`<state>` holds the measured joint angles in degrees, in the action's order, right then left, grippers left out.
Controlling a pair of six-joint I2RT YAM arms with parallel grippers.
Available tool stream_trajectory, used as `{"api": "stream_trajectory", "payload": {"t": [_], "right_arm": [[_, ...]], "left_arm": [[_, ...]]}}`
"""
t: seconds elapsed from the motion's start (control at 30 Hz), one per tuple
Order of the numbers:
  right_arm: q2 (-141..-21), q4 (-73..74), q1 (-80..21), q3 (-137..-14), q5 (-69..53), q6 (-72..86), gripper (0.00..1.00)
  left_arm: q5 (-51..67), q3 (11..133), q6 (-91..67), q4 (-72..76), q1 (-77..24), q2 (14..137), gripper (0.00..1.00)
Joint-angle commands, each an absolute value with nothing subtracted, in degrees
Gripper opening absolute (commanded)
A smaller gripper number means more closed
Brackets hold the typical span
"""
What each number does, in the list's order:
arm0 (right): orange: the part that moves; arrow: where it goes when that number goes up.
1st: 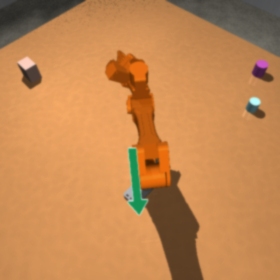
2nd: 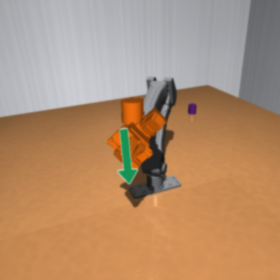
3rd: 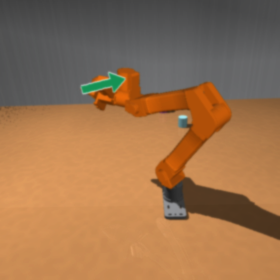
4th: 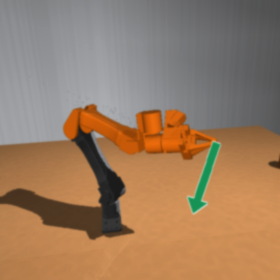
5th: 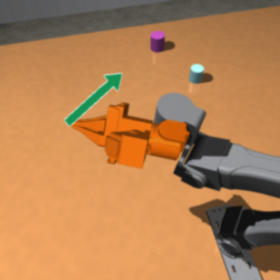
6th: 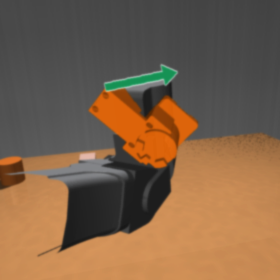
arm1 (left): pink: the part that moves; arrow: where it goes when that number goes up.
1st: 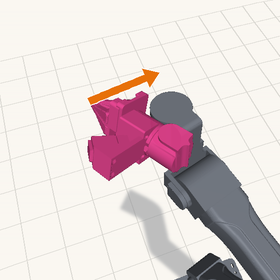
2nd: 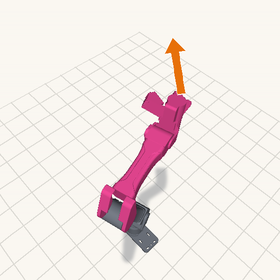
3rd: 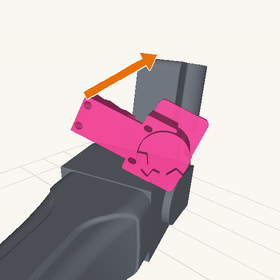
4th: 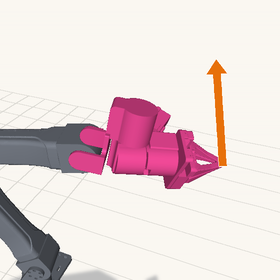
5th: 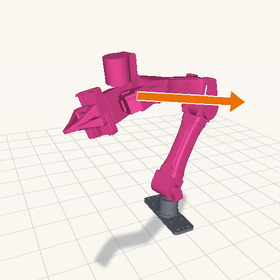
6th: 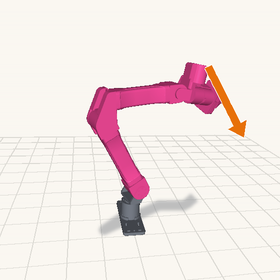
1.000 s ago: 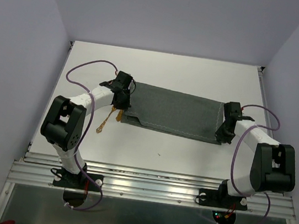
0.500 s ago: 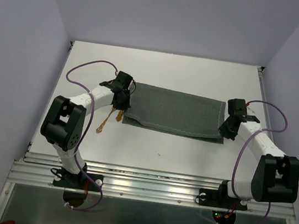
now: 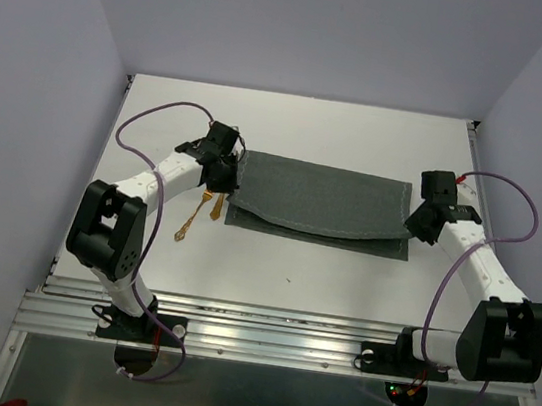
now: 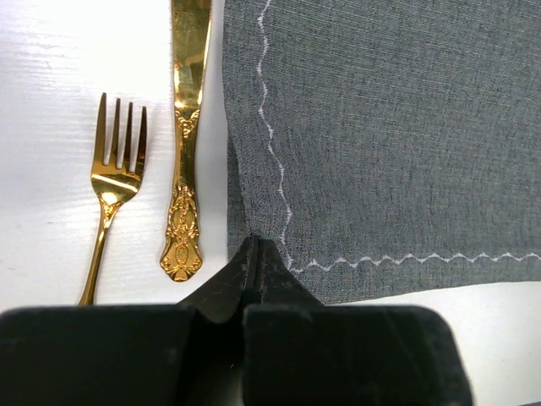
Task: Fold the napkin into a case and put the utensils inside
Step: Smooth out the rectangle-folded napkin at the center of the board.
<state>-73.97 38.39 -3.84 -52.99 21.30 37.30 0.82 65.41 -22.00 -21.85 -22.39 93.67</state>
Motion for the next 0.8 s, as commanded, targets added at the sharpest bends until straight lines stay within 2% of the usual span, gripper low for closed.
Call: {"api": "stream_trajectory", "payload": {"t": [0.0,0.57,0.63,0.67,0.7,0.73,0.77], "right_arm": [[-73.56,39.20,-4.04,-54.41,24.61,37.53,0.01],[-76.55,35.33,-4.04,-46.50,25.23,37.53,0.01],[-76.81,34.98,-4.04,-46.41,25.14,37.53,0.06],[-76.73,34.98,-4.04,-46.41,24.96,37.53,0.11],[-76.64,35.07,-4.04,-46.58,24.96,37.44,0.27],[-76.55,35.07,-4.04,-46.67,25.05,37.35,0.33],[-76.29,34.98,-4.04,-46.76,24.96,37.18,0.36]], "left_arm": [[3.16,65.75,-22.67,-21.63,-22.50,91.41,0.00],[2.99,60.03,-23.73,-18.63,-23.29,94.92,0.00],[2.81,59.77,-23.90,-18.72,-23.29,94.75,0.02],[2.81,59.77,-23.73,-19.07,-23.29,94.66,0.15],[2.90,59.77,-23.73,-19.42,-23.29,94.57,0.25],[2.90,60.03,-23.47,-19.86,-23.29,94.40,0.53],[2.55,60.38,-23.12,-21.26,-23.29,94.31,0.60]]}}
